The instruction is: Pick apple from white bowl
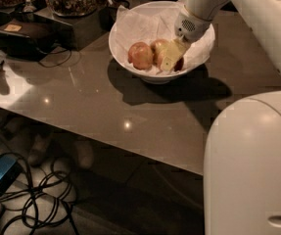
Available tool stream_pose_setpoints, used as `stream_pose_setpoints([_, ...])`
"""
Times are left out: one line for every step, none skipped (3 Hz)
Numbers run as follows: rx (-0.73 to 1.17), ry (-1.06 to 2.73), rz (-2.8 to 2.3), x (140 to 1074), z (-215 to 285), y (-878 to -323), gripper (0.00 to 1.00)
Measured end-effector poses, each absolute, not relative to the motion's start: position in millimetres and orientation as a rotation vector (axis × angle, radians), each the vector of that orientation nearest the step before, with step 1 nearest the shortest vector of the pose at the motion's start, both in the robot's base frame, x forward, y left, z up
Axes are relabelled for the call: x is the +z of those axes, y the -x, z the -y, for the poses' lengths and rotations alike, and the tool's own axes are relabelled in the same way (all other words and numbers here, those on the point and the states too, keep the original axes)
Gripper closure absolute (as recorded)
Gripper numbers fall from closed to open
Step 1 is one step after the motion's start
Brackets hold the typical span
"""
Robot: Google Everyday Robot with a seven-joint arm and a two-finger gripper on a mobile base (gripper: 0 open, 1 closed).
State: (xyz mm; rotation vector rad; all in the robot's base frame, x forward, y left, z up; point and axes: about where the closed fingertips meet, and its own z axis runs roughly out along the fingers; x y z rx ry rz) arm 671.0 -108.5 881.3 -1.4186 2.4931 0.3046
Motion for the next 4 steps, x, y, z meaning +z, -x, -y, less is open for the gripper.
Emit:
stream_pose_setpoints([0.326, 1.410, -2.449, 905, 107, -662, 1.00])
stream_pose_setpoints([0.353, 1.419, -2.408, 924, 102, -656, 1.00])
stream_pose_setpoints([0.393, 1.494, -2.306, 950, 88, -641, 1.00])
stream_pose_setpoints([0.413, 1.585, -2.183, 978, 74, -620, 1.00])
